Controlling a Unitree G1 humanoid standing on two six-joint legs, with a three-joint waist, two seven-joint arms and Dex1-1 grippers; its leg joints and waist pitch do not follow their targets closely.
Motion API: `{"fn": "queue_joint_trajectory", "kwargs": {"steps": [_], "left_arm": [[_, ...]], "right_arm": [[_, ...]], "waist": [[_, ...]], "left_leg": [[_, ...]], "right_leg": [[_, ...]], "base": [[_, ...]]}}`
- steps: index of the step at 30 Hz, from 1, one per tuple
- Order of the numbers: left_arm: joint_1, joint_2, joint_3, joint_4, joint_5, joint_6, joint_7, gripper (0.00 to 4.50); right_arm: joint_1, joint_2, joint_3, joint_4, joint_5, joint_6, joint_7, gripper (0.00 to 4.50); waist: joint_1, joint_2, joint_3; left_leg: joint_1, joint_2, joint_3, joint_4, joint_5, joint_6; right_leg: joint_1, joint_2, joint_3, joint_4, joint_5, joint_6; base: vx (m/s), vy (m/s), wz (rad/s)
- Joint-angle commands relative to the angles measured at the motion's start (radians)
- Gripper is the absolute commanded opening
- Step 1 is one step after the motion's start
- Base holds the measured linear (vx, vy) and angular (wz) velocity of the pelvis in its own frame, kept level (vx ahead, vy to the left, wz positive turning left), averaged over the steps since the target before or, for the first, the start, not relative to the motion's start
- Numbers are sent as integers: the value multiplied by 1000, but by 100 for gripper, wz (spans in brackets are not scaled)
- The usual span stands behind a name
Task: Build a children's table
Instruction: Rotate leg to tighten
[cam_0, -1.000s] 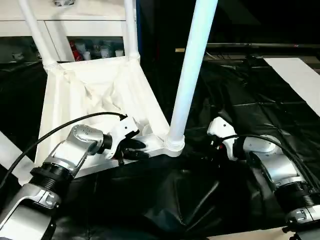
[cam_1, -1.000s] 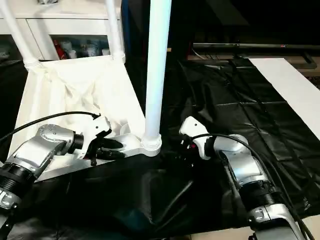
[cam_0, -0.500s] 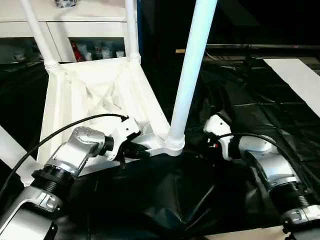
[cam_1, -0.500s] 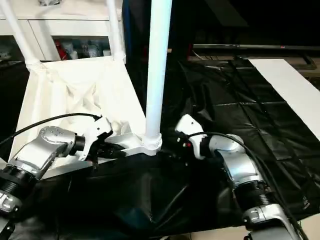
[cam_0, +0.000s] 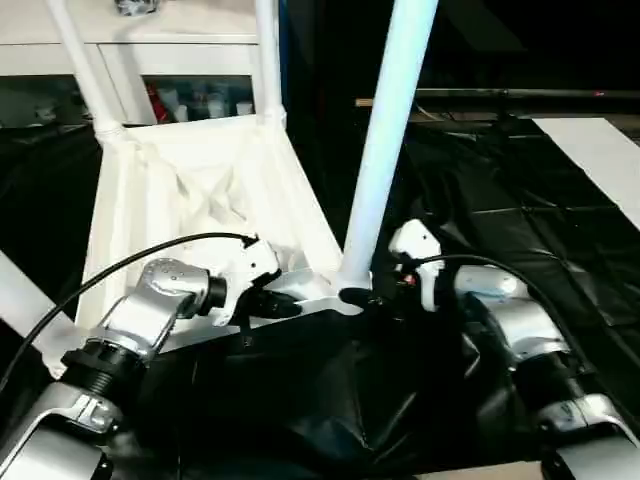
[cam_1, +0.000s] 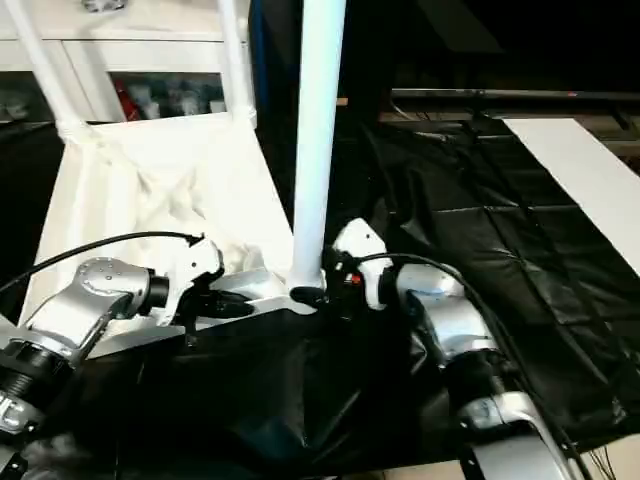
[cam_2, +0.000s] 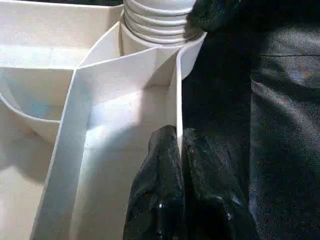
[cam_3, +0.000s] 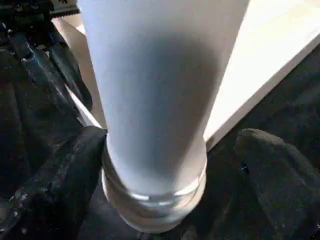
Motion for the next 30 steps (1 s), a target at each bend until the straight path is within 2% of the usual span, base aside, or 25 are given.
{"fn": "queue_joint_trajectory", "kwargs": {"steps": [1, 9, 18, 21, 22, 23, 25, 27, 30], "left_arm": [[29, -8, -11, 5, -5, -2, -32, 0], [35, -4, -4, 7, -1, -6, -35, 0], [24, -19, 18, 29, 5, -1, -14, 0], [0, -57, 44, 75, 31, -5, 97, 0], [-12, -76, 52, 92, 39, -3, 139, 0], [-33, -105, 50, 114, 60, 10, 199, 0], [-46, -125, 48, 124, 70, 23, 233, 0], [-68, -166, 56, 139, 73, 59, 291, 0], [-109, -232, 72, 184, 94, 99, 414, 0]], "right_arm": [[-24, 3, 0, 18, -1, -11, -11, 420], [-40, 8, 2, 60, -2, -35, 3, 339], [-43, 14, -13, 119, -13, -71, -37, 278], [-59, 42, -54, 186, -16, -87, -160, 274], [-64, 58, -70, 209, -17, -87, -218, 271], [-66, 91, -90, 241, -21, -82, -318, 270], [-66, 118, -99, 260, -26, -75, -388, 269], [-74, 156, -105, 283, -36, -74, -483, 269], [-102, 219, -116, 331, -55, -69, -662, 268]], "waist": [[3, -2, -67], [2, 1, -66], [-2, 5, -66], [-9, 3, -62], [-9, 3, -62], [-9, 3, -62], [-12, 3, -62], [-12, 7, -63], [-15, 8, -65]], "left_leg": [[14, 20, -16, -73, -305, -9], [14, 20, -17, -73, -311, -10], [14, 19, -17, -74, -323, -12], [17, 16, -17, -73, -344, -19], [22, 14, -17, -71, -354, -22], [21, 13, -19, -71, -356, -27], [21, 12, -22, -71, -361, -30], [21, 14, -22, -73, -364, -27], [22, 11, -23, -74, -369, -34]], "right_leg": [[39, -54, 38, -93, -375, -187], [38, -56, 38, -94, -384, -188], [37, -55, 38, -95, -387, -193], [32, -53, 36, -102, -440, -181], [29, -55, 35, -107, -487, -166], [28, -57, 33, -112, -525, -150], [27, -56, 30, -115, -561, -127], [24, -57, 30, -118, -558, -120], [22, -53, 27, -116, -530, -129]], "base": [[0, 0, 0], [0, 0, 0], [0, 0, 0], [0, 0, 0], [0, 0, 0], [0, 0, 0], [0, 0, 0], [0, 0, 0], [0, 0, 0]]}}
